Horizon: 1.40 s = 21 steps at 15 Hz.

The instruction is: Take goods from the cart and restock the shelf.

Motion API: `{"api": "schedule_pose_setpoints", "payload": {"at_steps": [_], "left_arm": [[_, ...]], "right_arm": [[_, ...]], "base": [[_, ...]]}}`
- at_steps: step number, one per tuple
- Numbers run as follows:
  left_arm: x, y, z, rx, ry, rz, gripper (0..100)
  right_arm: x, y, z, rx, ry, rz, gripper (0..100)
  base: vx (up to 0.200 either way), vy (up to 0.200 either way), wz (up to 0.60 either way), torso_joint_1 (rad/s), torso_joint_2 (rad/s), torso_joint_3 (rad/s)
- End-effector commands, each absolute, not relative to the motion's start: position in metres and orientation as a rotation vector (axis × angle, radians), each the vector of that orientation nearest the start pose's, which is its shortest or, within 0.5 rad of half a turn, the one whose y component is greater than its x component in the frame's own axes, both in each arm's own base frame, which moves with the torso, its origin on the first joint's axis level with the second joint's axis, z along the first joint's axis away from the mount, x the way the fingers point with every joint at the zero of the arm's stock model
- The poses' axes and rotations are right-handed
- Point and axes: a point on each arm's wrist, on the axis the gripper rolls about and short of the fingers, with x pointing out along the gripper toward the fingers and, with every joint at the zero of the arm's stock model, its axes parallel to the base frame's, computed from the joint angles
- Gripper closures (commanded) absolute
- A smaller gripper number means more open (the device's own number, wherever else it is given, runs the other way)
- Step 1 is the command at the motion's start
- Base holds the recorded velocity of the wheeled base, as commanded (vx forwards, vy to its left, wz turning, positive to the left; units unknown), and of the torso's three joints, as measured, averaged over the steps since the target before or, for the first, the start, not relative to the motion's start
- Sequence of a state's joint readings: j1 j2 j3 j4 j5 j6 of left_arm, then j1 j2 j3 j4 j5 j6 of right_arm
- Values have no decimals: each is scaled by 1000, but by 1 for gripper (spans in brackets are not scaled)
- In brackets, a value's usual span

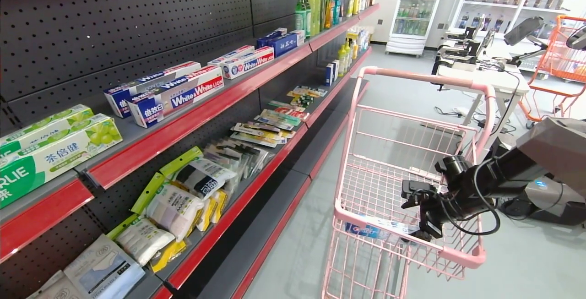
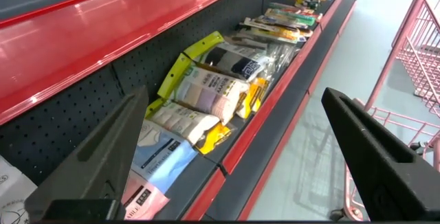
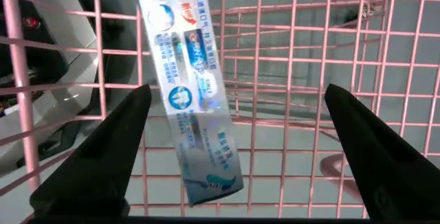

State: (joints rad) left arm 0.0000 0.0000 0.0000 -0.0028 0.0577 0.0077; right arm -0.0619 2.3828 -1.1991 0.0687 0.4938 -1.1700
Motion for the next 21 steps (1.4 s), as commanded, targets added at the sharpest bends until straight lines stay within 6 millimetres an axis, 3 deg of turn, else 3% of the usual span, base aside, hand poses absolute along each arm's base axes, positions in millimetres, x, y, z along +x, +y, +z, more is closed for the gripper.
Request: {"api": "schedule_pose_setpoints", "payload": {"at_steps": [1,21], "left_arm": [[-23,1,76,8,-3,58,0],[-23,1,76,8,-3,58,0]], "right_arm": [[392,-13,-30,-658,820,998,0],[394,-10,-35,-668,833,1003,0]], "base": [[0,0,0,0,0,0],[0,0,0,0,0,0]]}}
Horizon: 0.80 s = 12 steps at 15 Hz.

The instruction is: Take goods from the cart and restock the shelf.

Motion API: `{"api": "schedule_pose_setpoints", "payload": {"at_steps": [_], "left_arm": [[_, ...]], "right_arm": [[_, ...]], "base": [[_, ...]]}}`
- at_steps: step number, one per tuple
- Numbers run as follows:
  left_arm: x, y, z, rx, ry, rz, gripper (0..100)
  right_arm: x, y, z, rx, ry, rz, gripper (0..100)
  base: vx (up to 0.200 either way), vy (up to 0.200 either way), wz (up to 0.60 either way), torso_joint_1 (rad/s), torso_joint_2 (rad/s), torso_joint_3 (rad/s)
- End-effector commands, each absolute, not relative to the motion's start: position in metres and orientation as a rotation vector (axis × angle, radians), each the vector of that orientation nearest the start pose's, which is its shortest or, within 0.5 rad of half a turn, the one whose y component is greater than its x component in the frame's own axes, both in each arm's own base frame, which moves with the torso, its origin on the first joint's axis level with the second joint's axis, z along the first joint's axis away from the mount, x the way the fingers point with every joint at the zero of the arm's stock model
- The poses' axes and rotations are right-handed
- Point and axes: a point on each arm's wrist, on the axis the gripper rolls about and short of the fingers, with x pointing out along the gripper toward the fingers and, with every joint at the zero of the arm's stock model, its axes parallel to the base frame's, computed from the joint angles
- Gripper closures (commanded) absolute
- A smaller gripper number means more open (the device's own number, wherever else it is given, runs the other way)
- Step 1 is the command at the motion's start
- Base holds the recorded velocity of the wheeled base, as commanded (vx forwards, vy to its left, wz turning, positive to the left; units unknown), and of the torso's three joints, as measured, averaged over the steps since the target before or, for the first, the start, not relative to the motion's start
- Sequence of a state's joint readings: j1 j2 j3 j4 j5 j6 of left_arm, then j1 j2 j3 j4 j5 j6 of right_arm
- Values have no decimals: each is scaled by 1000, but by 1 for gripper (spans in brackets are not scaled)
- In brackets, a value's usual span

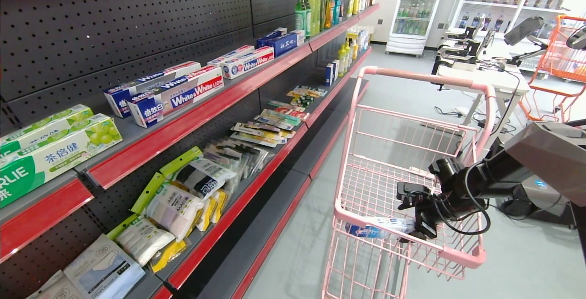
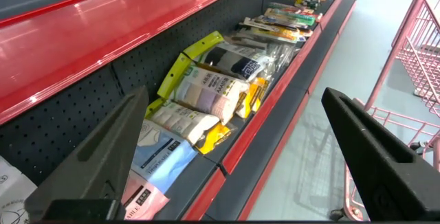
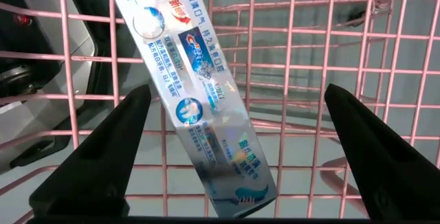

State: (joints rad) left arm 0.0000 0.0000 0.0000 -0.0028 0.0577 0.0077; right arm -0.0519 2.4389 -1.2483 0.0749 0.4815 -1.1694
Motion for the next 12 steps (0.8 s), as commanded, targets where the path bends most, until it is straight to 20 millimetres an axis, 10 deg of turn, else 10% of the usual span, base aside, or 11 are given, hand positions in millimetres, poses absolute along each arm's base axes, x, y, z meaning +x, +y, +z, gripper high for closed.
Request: {"api": "schedule_pose_setpoints", "payload": {"at_steps": [1,12], "left_arm": [[-23,1,76,8,-3,58,0],[-23,1,76,8,-3,58,0]], "right_arm": [[393,-10,-36,-664,835,1007,100],[397,-19,-26,-642,826,953,100]], "base": [[0,0,0,0,0,0],[0,0,0,0,0,0]]}}
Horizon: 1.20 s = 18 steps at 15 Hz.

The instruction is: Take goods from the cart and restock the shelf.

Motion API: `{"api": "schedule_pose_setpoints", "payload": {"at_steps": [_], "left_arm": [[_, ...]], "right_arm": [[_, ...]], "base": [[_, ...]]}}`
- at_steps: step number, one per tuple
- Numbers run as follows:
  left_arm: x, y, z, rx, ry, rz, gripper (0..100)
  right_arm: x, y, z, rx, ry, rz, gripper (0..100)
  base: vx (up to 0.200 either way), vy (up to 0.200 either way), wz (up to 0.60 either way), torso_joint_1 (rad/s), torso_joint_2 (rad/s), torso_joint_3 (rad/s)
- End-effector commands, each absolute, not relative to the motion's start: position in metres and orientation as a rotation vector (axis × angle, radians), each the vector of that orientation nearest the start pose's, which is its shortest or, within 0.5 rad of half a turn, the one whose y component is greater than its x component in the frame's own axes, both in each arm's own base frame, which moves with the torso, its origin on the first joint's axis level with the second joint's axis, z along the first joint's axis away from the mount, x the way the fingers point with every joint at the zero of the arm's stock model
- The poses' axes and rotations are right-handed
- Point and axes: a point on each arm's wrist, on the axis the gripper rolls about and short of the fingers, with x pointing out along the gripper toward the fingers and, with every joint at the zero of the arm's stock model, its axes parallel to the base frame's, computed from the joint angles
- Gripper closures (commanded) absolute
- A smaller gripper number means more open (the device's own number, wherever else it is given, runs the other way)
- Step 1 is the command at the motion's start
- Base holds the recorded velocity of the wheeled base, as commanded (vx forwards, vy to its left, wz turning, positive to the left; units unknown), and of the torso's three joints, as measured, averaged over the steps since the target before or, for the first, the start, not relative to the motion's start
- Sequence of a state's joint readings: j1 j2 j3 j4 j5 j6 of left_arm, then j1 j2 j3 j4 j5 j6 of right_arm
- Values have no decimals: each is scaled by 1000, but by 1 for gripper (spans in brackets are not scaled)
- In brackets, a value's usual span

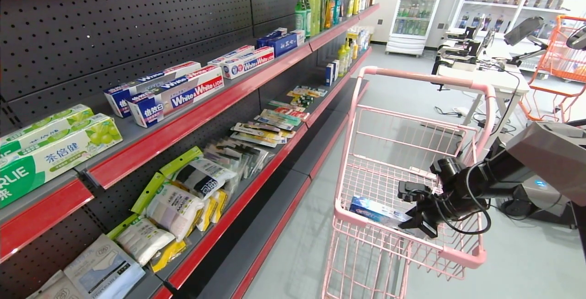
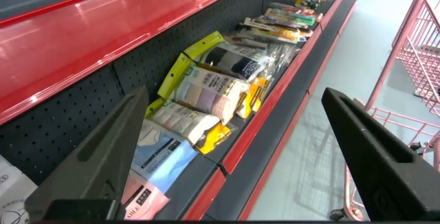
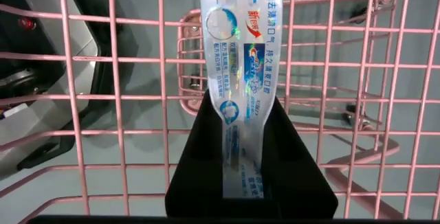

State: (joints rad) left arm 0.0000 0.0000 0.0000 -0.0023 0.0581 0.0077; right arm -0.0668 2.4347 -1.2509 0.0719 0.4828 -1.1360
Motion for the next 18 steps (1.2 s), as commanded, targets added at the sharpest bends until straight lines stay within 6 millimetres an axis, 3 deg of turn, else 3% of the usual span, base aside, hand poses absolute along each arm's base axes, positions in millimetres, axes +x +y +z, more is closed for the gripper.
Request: {"api": "schedule_pose_setpoints", "payload": {"at_steps": [1,4,8,10,11,12,14,18], "left_arm": [[-23,1,76,8,-3,58,0],[-23,1,76,8,-3,58,0],[-23,1,76,8,-3,58,0],[-23,1,76,8,-3,58,0],[-23,1,76,8,-3,58,0],[-23,1,76,8,-3,58,0],[-23,1,76,8,-3,58,0],[-23,1,76,8,-3,58,0]], "right_arm": [[400,-22,-18,-636,815,928,100],[402,-25,6,-546,824,825,100],[400,-22,58,-337,813,643,100],[389,-19,101,-227,761,558,100],[385,-17,112,-193,751,533,100],[371,-6,141,-107,727,466,100],[338,9,176,1,693,400,100],[250,11,218,78,602,207,100]], "base": [[0,0,0,0,0,0],[0,0,0,0,0,0],[0,0,0,0,0,0],[0,0,0,0,0,0],[0,0,0,0,0,0],[0,0,0,0,0,0],[0,0,0,0,0,0],[0,0,0,0,0,0]]}}
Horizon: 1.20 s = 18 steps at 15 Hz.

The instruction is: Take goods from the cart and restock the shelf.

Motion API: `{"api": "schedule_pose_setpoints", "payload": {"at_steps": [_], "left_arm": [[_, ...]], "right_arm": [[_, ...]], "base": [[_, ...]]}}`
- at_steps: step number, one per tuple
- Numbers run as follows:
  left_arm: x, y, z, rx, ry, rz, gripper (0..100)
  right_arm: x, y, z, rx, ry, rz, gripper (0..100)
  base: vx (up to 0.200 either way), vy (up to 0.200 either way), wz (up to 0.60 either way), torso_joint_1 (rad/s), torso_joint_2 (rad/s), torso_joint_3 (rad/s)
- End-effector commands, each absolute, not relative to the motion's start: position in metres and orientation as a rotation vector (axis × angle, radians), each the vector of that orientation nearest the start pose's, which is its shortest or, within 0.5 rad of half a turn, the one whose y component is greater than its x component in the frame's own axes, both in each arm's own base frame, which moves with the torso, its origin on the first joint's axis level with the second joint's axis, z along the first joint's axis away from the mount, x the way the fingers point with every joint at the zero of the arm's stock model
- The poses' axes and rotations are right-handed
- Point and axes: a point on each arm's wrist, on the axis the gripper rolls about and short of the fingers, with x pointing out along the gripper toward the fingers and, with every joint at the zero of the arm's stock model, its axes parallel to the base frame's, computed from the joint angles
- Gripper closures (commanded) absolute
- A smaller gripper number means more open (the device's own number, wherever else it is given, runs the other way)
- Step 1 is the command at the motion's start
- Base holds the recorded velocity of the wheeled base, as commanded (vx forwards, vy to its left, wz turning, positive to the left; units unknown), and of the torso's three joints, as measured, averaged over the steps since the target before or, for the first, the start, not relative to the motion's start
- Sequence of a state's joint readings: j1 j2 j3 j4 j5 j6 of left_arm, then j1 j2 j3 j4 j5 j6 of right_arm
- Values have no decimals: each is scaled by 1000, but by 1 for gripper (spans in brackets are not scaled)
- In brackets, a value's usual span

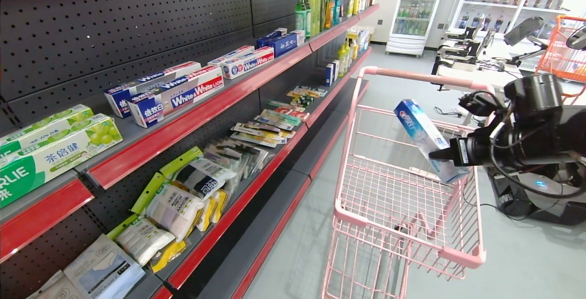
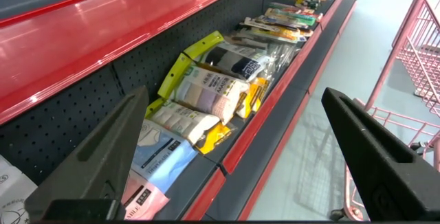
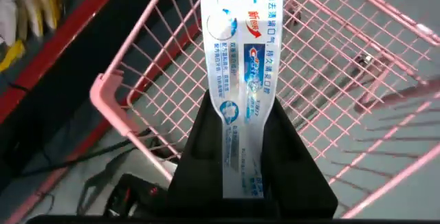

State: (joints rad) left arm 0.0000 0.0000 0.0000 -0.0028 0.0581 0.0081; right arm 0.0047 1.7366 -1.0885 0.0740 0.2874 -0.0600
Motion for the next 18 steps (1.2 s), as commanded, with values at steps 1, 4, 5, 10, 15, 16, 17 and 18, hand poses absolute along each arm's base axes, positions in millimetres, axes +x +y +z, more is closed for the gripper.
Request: {"api": "schedule_pose_setpoints", "payload": {"at_steps": [1,4,5,10,15,16,17,18], "left_arm": [[-23,1,76,8,-3,58,0],[-23,1,76,8,-3,58,0],[-23,1,76,8,-3,58,0],[-23,1,76,8,-3,58,0],[-23,1,76,8,-3,58,0],[-23,1,76,8,-3,58,0],[-23,1,76,8,-3,58,0],[-23,1,76,8,-3,58,0]], "right_arm": [[237,10,225,98,574,166,100],[158,4,239,33,436,23,100],[128,1,233,-21,407,-3,100],[50,-3,211,-75,347,-79,100],[42,-6,212,-131,321,-161,100],[40,-6,212,-141,314,-166,100],[37,-6,213,-153,300,-166,100],[34,-5,214,-162,284,-160,100]], "base": [[0,0,0,0,0,0],[0,0,0,0,0,0],[0,0,0,0,0,0],[0,0,0,0,0,0],[0,0,0,0,0,0],[0,0,0,0,0,0],[0,0,0,0,0,0],[0,0,0,0,0,0]]}}
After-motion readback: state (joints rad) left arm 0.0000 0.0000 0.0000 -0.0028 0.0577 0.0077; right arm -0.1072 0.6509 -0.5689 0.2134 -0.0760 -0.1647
